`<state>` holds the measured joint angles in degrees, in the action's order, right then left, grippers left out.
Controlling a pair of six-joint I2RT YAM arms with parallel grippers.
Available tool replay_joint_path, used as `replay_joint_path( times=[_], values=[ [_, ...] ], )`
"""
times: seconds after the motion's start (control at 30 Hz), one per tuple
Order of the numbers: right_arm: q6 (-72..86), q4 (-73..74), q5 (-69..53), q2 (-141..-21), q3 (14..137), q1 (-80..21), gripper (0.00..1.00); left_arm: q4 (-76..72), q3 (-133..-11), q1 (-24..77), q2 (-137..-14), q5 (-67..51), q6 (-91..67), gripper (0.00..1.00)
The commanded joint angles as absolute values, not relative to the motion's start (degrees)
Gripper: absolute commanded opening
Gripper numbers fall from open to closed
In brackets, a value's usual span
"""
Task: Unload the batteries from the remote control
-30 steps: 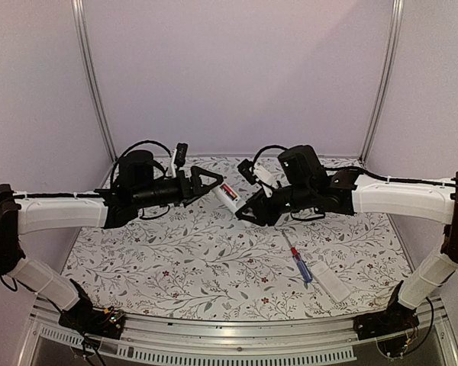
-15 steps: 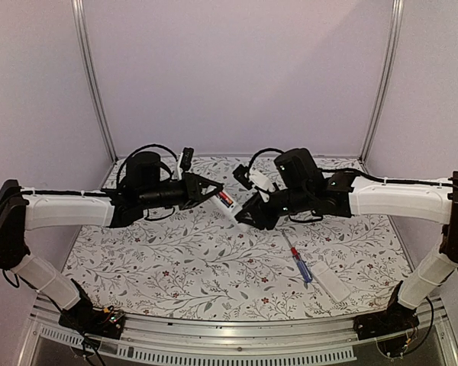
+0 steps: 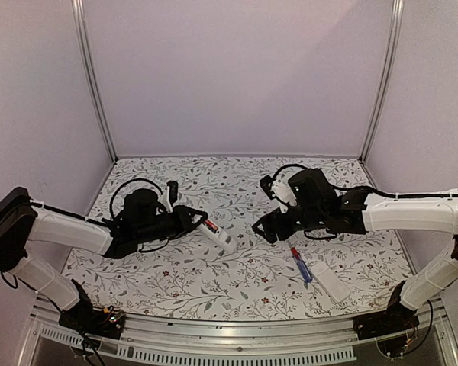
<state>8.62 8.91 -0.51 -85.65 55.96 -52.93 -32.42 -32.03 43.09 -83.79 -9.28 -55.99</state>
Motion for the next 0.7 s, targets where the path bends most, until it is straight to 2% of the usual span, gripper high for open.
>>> replay_joint_path(
  times=[0.0, 0.1, 0.3, 0.5, 0.67],
  values=[
    [21.81, 15.01, 9.38, -82.06, 50.75, -53.26, 0.78, -42.44, -28.44, 46.45, -83.61, 3.71, -58.61, 0.00],
    [28.61, 19.38, 11.21, -79.90, 46.69, -53.26, 0.75, -46.35, -27.40, 48.35, -86.30, 6.19, -60.77, 0.00],
    [36.95, 25.31, 12.24, -78.46, 42.00, -53.26, 0.58, -50.04, -27.69, 52.58, -91.44, 13.10, -65.92, 0.00],
    [38.35, 24.23, 13.46, -78.81, 40.08, -53.26, 0.51, -51.72, -28.79, 55.26, -96.09, 17.09, -69.26, 0.00],
    [37.62, 22.57, 15.75, -81.71, 39.86, -53.26, 0.44, -54.34, -29.07, 55.71, -100.01, 15.02, -72.36, 0.00]
  ],
)
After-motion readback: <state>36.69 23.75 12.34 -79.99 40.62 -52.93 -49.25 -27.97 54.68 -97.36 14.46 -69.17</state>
